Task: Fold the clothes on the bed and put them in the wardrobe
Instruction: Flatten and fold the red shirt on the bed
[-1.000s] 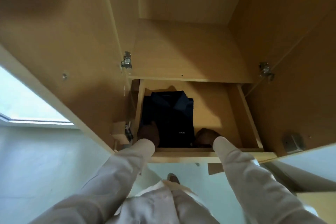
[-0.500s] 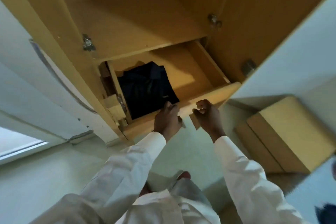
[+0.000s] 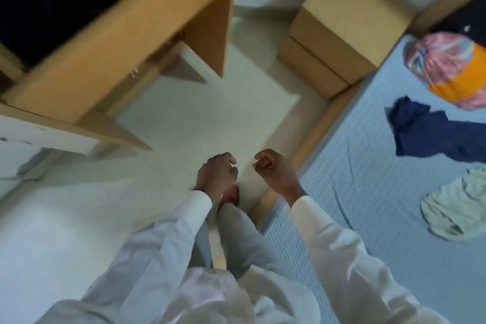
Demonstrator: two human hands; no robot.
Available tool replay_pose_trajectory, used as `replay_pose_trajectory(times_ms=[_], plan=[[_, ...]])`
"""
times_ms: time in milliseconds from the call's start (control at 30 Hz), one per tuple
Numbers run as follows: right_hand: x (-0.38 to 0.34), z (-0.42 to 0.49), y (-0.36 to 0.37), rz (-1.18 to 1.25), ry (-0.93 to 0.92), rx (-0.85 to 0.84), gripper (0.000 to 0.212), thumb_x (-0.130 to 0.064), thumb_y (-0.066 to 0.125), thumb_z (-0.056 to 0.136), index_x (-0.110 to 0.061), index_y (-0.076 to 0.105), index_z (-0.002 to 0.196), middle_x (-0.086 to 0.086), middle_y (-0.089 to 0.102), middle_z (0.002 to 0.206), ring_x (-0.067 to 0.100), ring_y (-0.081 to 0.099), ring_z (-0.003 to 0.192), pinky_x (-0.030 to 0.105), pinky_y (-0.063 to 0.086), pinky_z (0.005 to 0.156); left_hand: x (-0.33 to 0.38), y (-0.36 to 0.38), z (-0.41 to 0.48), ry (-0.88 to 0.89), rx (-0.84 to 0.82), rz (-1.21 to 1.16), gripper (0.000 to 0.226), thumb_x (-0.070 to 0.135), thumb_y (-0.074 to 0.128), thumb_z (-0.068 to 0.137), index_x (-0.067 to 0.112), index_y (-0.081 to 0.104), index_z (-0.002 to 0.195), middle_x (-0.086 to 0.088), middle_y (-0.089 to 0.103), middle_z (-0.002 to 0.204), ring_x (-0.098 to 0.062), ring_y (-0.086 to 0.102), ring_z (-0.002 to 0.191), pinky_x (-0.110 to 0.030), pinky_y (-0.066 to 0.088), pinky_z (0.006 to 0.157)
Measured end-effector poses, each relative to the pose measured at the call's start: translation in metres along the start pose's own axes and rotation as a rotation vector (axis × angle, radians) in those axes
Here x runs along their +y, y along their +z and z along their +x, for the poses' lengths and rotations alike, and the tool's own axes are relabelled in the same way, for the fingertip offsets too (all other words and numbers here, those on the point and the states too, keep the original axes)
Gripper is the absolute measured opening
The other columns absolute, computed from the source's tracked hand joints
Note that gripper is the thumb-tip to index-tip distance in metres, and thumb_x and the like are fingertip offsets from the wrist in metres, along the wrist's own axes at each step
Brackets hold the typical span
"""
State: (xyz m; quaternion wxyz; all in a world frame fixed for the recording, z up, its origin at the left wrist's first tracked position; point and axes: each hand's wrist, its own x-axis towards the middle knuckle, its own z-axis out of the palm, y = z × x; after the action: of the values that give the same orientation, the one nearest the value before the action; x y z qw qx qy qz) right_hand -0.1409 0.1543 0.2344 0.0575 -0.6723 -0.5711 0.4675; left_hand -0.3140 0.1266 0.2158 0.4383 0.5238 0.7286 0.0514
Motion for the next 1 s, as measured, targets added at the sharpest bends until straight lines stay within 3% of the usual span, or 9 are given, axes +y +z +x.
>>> replay_pose_trajectory(times_ms=[200,300,467,600,767,833,1000], plan=[[0.113,-0.014,0.021,0.015,0.122,0.081,0.019,-0.021,0.068,0.085,-0.018,0.068,0.104,-0.005,0.072,0.093,0.011,0.066,0.086,0.024,0.05,0.081,-0.021,0.114,0.006,0.05,-0.178,0.0,0.024,0.026,0.056,0.086,0.027,0.066,0.107,0.002,0.07,0.111,-0.024,0.063,0.102,-0.033,0.052,0.086],[0.166,-0.006,0.034,0.053,0.138,0.16,0.018,-0.018,0.067,0.086,-0.019,0.068,0.104,-0.006,0.07,0.089,0.007,0.064,0.081,0.021,0.046,0.075,-0.037,0.16,0.029,0.111,-0.183,0.003,0.024,0.023,0.055,0.085,0.026,0.065,0.107,0.004,0.07,0.11,-0.022,0.062,0.101,-0.032,0.051,0.084],[0.259,0.015,0.057,0.158,0.103,0.332,0.018,-0.017,0.066,0.085,-0.022,0.068,0.103,-0.007,0.069,0.092,0.002,0.064,0.085,0.017,0.047,0.076,-0.067,0.229,0.08,0.213,-0.085,-0.034,0.023,0.02,0.057,0.084,0.024,0.067,0.104,0.006,0.07,0.103,-0.019,0.064,0.098,-0.033,0.052,0.088],[0.327,0.011,0.071,0.232,0.026,0.458,0.017,-0.019,0.068,0.087,-0.022,0.069,0.103,-0.008,0.068,0.088,0.004,0.064,0.085,0.019,0.047,0.074,-0.057,0.269,0.102,0.425,0.132,0.033,0.023,0.021,0.055,0.083,0.022,0.069,0.102,0.0,0.072,0.105,-0.024,0.065,0.099,-0.032,0.052,0.086],[0.387,-0.057,0.064,0.185,-0.02,0.449,0.016,-0.023,0.07,0.087,-0.02,0.068,0.102,-0.006,0.066,0.088,0.007,0.061,0.082,0.013,0.04,0.066,-0.006,0.302,0.038,0.556,0.314,-0.015,0.032,0.029,0.046,0.078,0.021,0.068,0.099,-0.001,0.072,0.102,-0.025,0.066,0.095,-0.036,0.052,0.084],[0.414,-0.087,0.059,0.191,-0.032,0.449,0.017,-0.024,0.07,0.086,-0.021,0.067,0.102,-0.005,0.067,0.087,0.007,0.061,0.08,0.012,0.039,0.064,0.015,0.33,0.011,0.607,0.27,0.013,0.027,0.027,0.051,0.081,0.02,0.067,0.101,-0.001,0.071,0.102,-0.025,0.065,0.096,-0.037,0.052,0.084],[0.493,-0.171,0.037,0.244,0.005,0.514,0.021,-0.029,0.07,0.087,-0.025,0.064,0.106,-0.01,0.068,0.088,0.003,0.064,0.085,0.021,0.046,0.07,0.068,0.435,-0.037,0.778,-0.016,0.219,0.029,0.025,0.063,0.086,0.016,0.063,0.114,-0.003,0.068,0.107,-0.023,0.063,0.103,-0.031,0.048,0.086]])
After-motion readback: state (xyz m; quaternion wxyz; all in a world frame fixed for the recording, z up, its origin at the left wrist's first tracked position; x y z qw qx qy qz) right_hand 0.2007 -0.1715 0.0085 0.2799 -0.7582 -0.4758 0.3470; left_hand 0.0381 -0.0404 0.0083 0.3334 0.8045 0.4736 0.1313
